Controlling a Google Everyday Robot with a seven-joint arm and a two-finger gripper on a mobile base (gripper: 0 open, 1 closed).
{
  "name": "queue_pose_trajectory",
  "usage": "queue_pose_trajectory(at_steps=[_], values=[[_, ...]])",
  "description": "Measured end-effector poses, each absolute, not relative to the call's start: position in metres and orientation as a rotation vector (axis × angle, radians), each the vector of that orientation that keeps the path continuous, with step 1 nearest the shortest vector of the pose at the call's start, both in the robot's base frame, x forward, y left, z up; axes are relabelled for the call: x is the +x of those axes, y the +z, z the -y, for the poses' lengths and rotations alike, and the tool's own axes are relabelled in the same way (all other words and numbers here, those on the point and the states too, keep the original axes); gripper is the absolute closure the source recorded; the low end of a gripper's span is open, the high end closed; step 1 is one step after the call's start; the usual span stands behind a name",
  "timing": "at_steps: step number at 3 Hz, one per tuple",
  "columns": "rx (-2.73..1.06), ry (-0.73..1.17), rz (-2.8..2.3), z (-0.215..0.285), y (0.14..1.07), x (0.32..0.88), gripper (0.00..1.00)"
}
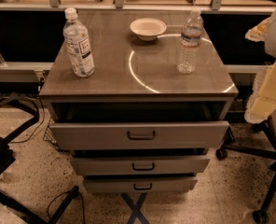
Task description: Open top drawer
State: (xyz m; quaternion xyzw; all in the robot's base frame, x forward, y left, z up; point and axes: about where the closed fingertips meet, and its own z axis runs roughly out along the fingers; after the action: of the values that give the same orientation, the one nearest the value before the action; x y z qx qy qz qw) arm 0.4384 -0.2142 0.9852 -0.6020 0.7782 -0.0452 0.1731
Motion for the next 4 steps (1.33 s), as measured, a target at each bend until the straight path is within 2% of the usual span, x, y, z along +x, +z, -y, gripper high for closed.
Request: queue_pose_trajectory(at_steps=[1, 4], values=[[-1.708, -0.128, -2.207, 0.214, 0.985, 0.438, 0.00], [-2.073, -0.220, -1.963, 0.116, 0.896, 0.422, 0.00]])
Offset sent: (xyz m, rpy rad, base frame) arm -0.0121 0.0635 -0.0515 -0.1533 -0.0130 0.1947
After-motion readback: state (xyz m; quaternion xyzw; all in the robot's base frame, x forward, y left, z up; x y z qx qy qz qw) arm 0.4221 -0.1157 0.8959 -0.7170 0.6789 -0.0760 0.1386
